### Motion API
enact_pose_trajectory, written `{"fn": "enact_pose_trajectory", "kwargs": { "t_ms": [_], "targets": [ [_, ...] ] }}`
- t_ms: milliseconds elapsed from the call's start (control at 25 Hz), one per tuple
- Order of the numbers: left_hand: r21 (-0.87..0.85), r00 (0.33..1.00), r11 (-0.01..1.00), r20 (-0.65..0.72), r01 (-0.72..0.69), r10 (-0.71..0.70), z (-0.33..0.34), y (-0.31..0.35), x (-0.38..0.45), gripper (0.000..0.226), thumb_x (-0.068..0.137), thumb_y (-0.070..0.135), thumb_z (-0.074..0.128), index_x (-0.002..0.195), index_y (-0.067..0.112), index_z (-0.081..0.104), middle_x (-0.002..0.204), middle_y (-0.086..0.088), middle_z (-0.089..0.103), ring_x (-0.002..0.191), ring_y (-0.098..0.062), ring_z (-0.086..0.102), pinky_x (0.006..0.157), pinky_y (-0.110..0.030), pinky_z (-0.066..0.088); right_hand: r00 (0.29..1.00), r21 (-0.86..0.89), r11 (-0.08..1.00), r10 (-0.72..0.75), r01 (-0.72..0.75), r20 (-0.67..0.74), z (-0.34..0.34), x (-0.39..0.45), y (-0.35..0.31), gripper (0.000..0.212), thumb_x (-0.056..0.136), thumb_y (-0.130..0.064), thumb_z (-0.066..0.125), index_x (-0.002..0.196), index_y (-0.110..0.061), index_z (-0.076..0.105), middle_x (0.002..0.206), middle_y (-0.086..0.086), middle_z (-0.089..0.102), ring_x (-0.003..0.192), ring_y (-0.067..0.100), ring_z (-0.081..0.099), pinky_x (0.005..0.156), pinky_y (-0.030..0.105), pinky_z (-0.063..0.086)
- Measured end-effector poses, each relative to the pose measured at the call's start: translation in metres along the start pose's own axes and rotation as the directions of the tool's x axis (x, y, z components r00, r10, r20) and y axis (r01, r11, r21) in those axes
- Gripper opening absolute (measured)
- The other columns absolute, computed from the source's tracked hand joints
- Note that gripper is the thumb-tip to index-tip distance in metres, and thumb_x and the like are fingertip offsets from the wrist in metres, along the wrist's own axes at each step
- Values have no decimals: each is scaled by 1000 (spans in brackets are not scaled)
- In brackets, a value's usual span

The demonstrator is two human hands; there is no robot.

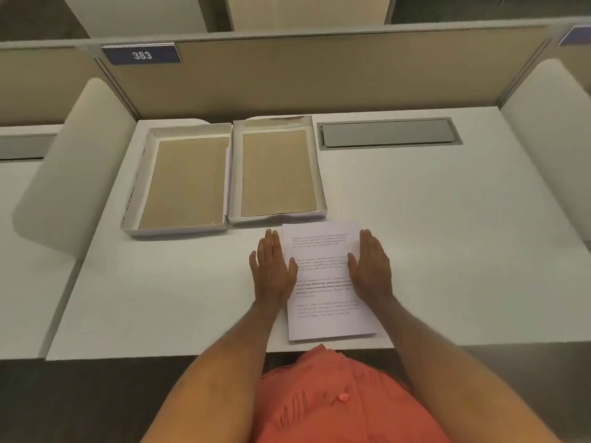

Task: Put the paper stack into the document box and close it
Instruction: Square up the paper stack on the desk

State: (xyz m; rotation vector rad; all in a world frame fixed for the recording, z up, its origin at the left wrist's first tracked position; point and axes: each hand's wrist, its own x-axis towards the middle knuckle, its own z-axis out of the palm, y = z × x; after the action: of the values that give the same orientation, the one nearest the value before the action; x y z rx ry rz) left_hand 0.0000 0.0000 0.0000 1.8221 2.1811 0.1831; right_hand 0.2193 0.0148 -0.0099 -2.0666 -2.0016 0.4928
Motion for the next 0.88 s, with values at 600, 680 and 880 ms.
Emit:
{"fn": "enact_pose_trajectory", "kwargs": {
  "t_ms": [600, 680, 880],
  "targets": [
    [-289, 832, 804, 384, 520, -400, 18, 21, 24, 74, 84, 40, 81, 137, 6, 42, 143, -14, 49, 133, -35, 52, 102, -46, 50, 806, 357, 724, 552, -590, 213, 13, 24, -6, 66, 94, -38, 70, 144, -1, 49, 146, 19, 52, 141, 40, 45, 113, 50, 44],
    [-270, 833, 812, 377, 518, -406, 19, 22, 25, 75, 83, 40, 82, 137, 6, 42, 143, -14, 50, 132, -34, 53, 101, -46, 50, 773, 359, 685, 579, -634, 259, 12, 32, -5, 73, 88, -42, 77, 143, -3, 49, 146, 17, 53, 141, 38, 45, 114, 50, 45],
    [-254, 821, 811, 400, 527, -408, 18, 22, 30, 79, 81, 40, 84, 139, 5, 41, 143, -14, 51, 132, -34, 54, 101, -46, 51, 723, 320, 650, 586, -689, 366, 4, 45, -4, 82, 79, -40, 87, 143, -3, 51, 146, 17, 55, 140, 36, 49, 114, 46, 48]
  ]
}}
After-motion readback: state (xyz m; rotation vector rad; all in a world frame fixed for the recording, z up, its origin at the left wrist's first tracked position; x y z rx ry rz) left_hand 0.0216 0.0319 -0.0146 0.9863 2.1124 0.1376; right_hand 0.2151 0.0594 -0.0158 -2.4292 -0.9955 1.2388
